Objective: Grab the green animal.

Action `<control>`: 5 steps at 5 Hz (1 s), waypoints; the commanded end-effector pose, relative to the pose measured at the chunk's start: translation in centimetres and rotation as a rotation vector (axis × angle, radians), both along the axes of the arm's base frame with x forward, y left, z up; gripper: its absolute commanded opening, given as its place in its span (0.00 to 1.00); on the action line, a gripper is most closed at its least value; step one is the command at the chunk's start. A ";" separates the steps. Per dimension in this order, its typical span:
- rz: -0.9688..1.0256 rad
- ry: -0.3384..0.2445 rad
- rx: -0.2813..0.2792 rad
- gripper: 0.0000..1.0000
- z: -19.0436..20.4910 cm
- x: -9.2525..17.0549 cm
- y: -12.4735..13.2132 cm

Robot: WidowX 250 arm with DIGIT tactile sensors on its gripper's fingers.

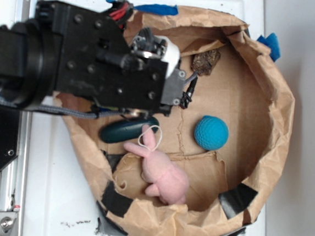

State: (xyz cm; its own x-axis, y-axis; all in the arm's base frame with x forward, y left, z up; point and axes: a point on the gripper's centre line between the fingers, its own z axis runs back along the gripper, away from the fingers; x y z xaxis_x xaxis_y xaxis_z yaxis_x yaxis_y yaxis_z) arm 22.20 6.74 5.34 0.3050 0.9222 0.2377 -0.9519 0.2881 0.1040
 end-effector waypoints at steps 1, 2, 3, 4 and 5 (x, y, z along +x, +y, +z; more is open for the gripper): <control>0.004 -0.005 -0.048 1.00 -0.1 -1.6 1.8; 0.007 0.009 -0.063 1.00 -0.5 -1.5 2.1; -0.006 0.027 -0.067 1.00 -0.5 -2.3 2.1; -0.004 0.027 -0.095 1.00 0.8 -2.7 1.9; -0.030 0.011 -0.116 1.00 1.8 -3.1 1.3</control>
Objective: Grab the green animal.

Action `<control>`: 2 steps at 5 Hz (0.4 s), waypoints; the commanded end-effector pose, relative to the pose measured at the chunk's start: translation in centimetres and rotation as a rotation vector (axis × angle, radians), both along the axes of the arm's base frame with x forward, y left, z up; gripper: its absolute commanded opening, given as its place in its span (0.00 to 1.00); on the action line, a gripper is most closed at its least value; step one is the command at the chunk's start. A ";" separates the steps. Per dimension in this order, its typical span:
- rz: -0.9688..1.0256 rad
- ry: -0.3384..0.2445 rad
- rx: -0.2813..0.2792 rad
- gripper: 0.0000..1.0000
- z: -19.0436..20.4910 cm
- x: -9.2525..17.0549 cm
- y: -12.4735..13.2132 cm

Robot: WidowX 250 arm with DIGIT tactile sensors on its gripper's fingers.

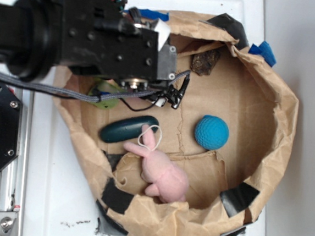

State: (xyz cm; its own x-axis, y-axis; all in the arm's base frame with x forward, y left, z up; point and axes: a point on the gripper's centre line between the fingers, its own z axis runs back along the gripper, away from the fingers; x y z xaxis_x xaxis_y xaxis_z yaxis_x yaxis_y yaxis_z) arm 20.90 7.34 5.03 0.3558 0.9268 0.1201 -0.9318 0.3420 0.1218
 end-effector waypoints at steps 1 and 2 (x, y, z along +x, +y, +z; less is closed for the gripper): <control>0.000 -0.050 -0.021 1.00 2.4 -2.1 0.4; 0.007 -0.015 -0.034 1.00 1.8 -2.2 0.6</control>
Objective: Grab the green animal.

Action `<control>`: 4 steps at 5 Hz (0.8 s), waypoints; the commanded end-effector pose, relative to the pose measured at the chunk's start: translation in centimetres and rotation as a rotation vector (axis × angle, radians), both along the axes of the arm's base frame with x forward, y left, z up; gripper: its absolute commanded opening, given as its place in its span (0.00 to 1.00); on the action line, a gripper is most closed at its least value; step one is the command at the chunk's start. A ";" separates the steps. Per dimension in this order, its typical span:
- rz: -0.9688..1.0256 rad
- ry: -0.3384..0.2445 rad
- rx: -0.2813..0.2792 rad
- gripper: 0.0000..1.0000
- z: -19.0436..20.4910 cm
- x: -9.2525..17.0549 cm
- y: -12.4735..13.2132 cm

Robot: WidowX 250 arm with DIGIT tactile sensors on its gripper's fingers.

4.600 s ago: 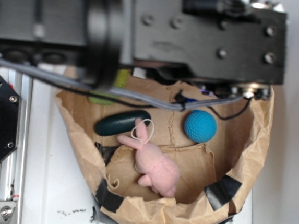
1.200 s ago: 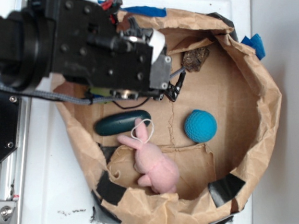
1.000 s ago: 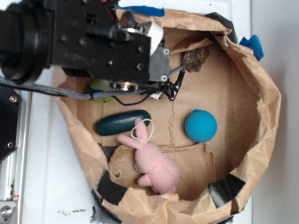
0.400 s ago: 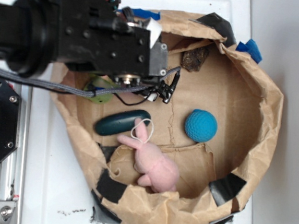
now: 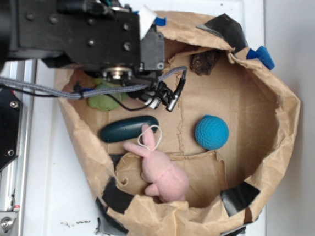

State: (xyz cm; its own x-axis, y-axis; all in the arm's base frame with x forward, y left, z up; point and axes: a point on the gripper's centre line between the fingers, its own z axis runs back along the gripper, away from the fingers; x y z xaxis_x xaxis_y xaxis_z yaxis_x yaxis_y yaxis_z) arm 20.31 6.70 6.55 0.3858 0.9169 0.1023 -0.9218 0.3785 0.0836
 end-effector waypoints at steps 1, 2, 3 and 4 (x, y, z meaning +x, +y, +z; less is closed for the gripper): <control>0.022 0.024 0.012 1.00 -0.5 -1.7 1.4; -0.019 0.018 -0.010 1.00 -1.3 -1.8 1.5; -0.083 -0.010 -0.027 1.00 -2.2 -1.9 1.5; -0.121 -0.038 -0.063 1.00 -3.1 -1.6 1.6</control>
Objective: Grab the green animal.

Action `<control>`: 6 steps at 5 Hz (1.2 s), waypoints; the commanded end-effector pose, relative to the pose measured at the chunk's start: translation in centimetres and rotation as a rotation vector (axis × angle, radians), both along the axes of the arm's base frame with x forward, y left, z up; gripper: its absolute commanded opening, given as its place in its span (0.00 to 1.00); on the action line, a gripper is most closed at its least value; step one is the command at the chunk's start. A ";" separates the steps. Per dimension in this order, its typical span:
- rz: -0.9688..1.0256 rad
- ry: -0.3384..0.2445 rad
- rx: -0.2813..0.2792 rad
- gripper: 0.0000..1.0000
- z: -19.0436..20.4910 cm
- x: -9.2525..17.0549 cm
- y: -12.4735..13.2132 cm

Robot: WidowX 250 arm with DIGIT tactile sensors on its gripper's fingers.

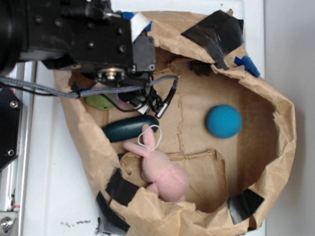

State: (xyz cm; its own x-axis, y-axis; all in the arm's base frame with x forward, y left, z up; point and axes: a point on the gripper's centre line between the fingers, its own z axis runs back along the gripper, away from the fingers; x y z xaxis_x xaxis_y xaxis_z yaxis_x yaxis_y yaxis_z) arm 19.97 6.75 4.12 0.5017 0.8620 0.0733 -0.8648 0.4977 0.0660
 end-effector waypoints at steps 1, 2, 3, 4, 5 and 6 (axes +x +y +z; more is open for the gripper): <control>0.009 -0.022 -0.042 1.00 -0.9 -1.1 1.4; 0.044 -0.037 -0.044 0.00 -0.5 -1.0 1.6; 0.048 -0.051 -0.035 0.00 0.0 -0.8 1.6; 0.055 -0.058 -0.031 0.00 0.5 -0.5 1.6; 0.050 -0.058 -0.006 0.00 1.5 0.4 1.4; -0.036 -0.124 -0.014 0.00 4.6 1.8 0.3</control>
